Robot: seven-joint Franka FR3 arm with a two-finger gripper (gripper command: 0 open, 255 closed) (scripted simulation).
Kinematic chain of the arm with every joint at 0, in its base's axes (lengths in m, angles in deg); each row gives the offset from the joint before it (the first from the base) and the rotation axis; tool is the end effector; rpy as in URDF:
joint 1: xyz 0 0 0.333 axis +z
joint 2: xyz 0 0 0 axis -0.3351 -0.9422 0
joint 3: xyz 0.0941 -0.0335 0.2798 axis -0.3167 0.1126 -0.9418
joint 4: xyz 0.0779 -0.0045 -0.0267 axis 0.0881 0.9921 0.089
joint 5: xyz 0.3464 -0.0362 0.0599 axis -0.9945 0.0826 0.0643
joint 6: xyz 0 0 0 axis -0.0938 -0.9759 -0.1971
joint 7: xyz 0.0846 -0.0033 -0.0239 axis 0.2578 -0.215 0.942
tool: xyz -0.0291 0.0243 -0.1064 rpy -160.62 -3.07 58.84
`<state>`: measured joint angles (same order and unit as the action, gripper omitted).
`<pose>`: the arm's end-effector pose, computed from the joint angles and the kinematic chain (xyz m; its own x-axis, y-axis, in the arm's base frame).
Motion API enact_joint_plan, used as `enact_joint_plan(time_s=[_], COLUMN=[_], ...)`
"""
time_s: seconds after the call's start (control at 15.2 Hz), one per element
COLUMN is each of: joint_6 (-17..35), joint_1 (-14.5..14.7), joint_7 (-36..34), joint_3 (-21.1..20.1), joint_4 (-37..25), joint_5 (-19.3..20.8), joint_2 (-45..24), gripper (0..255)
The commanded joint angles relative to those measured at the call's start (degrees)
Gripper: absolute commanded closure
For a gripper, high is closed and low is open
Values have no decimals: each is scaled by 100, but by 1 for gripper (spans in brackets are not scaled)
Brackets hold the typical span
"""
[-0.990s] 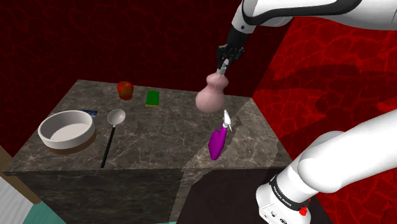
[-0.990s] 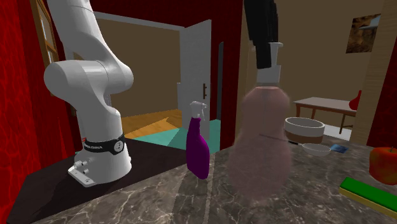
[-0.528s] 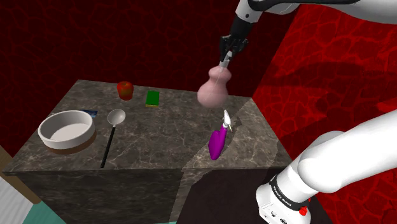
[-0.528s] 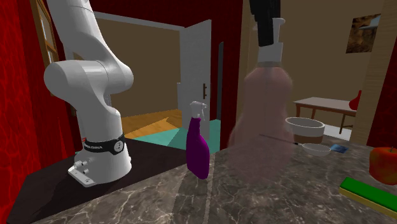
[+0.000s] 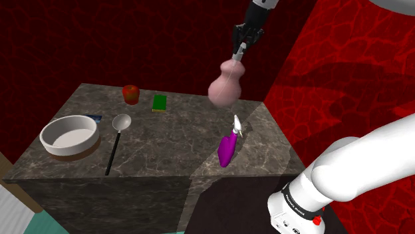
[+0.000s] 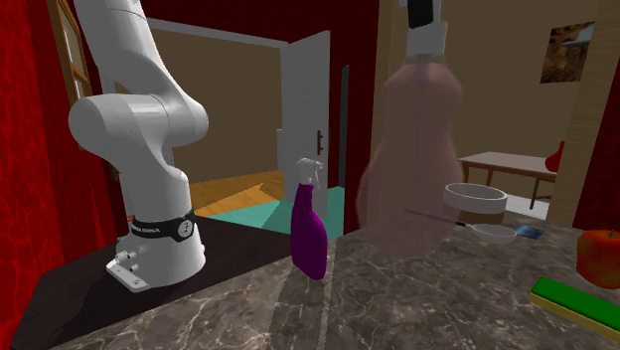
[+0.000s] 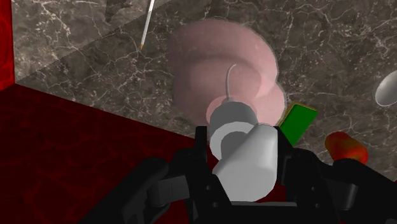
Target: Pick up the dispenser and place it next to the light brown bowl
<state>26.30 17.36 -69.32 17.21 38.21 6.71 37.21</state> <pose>0.4415 -0.0341 0.5927 0.9735 -0.1736 0.1486 -0.1729 -0.9848 -0.0180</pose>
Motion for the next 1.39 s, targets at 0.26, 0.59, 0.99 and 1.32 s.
enact_joint_plan(time_s=[0.26,0.59,0.99,1.32], joint_6=[-466,-859,-1344,-1766], joint_1=[1,3,4,5], joint_7=[3,5,9,13], joint_3=[0,0,1,4], joint_4=[-552,-1056,-1720,-2335], joint_5=[-3,-7,-12,-18], joint_2=[-80,-190,-369,-563], gripper=[255,255,255,255])
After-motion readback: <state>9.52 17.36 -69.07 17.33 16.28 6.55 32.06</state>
